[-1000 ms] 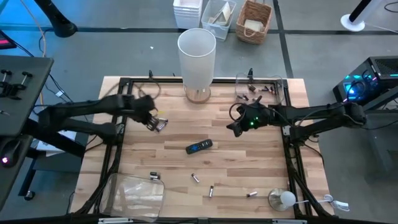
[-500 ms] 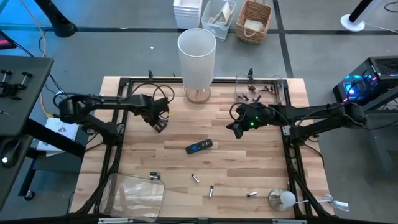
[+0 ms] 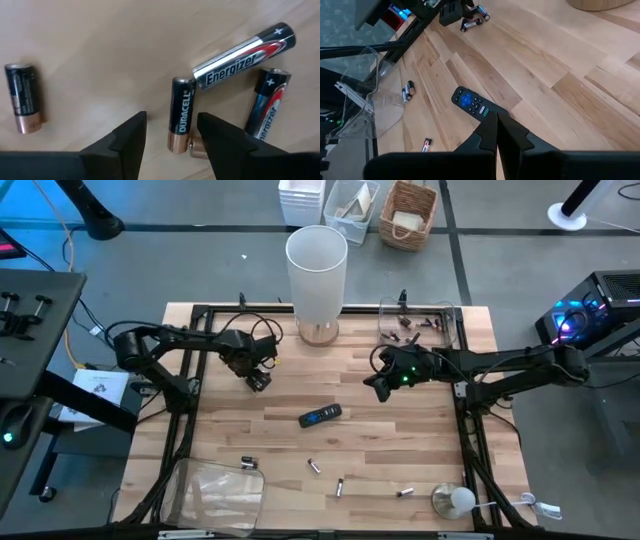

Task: Sort batteries
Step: Put the black battery into the top transparent bin

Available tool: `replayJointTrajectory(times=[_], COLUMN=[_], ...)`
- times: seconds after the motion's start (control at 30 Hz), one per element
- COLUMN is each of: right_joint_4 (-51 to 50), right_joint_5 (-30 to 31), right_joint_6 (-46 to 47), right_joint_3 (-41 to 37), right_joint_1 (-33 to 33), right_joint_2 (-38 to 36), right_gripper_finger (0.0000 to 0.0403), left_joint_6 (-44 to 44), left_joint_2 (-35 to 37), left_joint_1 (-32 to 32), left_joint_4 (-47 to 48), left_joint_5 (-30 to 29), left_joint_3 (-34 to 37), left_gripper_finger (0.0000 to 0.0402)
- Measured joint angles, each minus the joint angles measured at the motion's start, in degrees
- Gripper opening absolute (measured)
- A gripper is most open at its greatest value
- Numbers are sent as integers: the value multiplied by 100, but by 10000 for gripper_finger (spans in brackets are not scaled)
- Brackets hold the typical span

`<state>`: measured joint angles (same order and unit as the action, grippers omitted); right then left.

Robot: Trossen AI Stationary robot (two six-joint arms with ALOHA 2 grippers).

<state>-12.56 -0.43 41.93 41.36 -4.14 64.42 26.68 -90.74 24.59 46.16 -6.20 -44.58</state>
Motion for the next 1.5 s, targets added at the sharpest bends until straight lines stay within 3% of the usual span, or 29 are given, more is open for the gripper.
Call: replayJointTrajectory(times=[0.17,0.33,0.5,0.73,0.87,0.97,1.2,1.5], right_joint_4=[21,48,49,709,1321,1364,1205,11], right_joint_5=[2,2,2,-35,-24,120,392,1105], right_joint_6=[0,0,2,-27,-300,-583,-1545,-2390], right_joint_3=[0,0,0,19,390,848,2229,3525], right_joint_1=[0,0,0,0,0,0,0,0], right_joint_2=[0,0,2,-35,-199,-297,-334,-334], right_gripper_finger=[0,0,0,0,0,0,0,0], left_joint_6=[-157,-480,-551,-387,-146,14,282,-871], left_joint_2=[-238,-235,175,1488,2150,2309,1346,-1012], left_joint_1=[17,14,35,-49,-406,-820,-1428,-1273], left_joint_4=[-28,-36,65,132,-459,-1429,-3813,-4718], left_joint_5=[127,275,117,146,483,663,647,557], left_joint_3=[-15,-15,32,28,28,23,-272,-2552], left_gripper_finger=[142,30,30,30,30,30,30,30])
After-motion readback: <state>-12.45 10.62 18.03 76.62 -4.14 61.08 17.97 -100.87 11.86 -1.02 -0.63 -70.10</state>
